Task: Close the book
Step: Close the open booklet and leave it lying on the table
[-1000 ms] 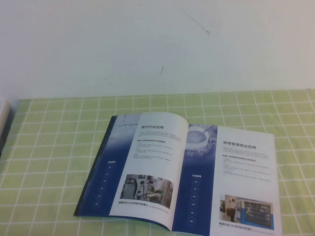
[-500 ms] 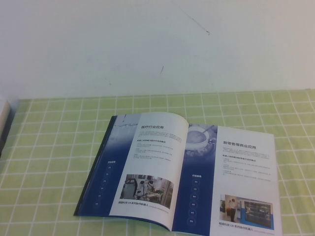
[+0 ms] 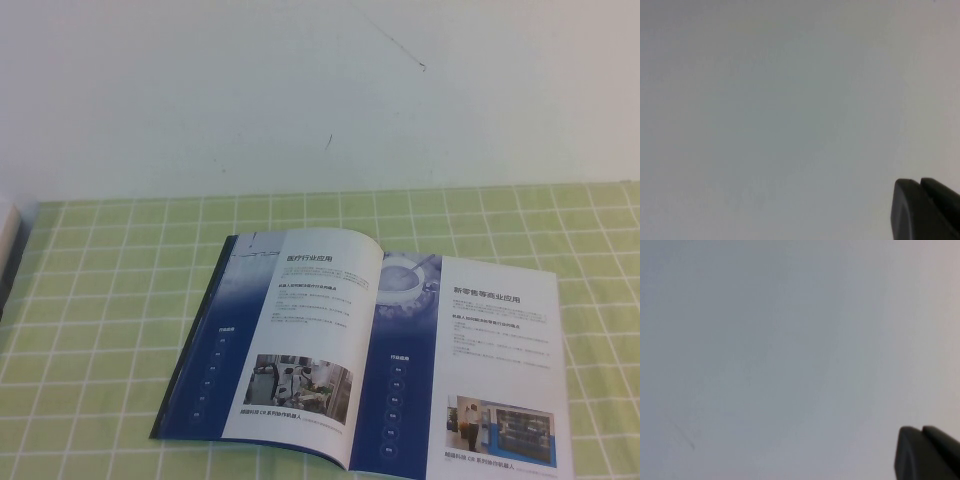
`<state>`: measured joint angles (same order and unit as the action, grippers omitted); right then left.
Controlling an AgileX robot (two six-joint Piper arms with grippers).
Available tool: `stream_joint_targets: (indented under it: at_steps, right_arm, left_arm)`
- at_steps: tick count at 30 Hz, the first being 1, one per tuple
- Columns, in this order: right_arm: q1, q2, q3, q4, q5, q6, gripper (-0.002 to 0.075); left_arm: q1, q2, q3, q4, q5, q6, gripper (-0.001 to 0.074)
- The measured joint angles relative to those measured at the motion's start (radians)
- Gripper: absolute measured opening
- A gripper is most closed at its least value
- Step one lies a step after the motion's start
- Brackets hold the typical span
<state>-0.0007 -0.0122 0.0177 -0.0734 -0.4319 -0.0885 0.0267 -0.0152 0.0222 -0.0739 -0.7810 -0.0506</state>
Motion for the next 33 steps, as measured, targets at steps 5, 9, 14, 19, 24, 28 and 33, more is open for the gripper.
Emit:
stream_joint_targets:
  at_steps: [5,9,14,19,24,28,33]
  right_arm:
    - [0.000,0.000,-0.159,0.002,0.338,0.008,-0.0003]
    - [0.000,0.043,-0.314,0.002,0.562,0.008,-0.0003]
    - [0.000,0.184,-0.477,0.005,0.753,0.010,-0.0003]
    - [0.000,0.396,-0.609,0.051,0.970,-0.103,-0.0003]
    - [0.000,0.602,-0.712,0.225,1.133,-0.339,-0.0003]
    - [0.000,0.772,-0.760,0.357,1.194,-0.489,-0.0003]
    - [0.000,0.973,-0.780,0.500,1.199,-0.598,-0.0003]
  left_arm:
    - [0.000,0.002,-0.162,0.000,0.432,-0.228,-0.0004]
    - [0.000,0.077,-0.346,0.054,0.738,-0.332,-0.0004]
    - [0.000,0.249,-0.514,0.125,0.885,-0.307,-0.0004]
    - [0.000,0.419,-0.628,0.132,1.024,-0.268,-0.0004]
    - [-0.024,0.604,-0.719,0.074,1.230,-0.165,-0.0004]
    - [-0.037,0.772,-0.734,0.033,1.275,-0.145,-0.0004]
    - [-0.048,0.965,-0.748,-0.081,1.351,0.023,-0.0004]
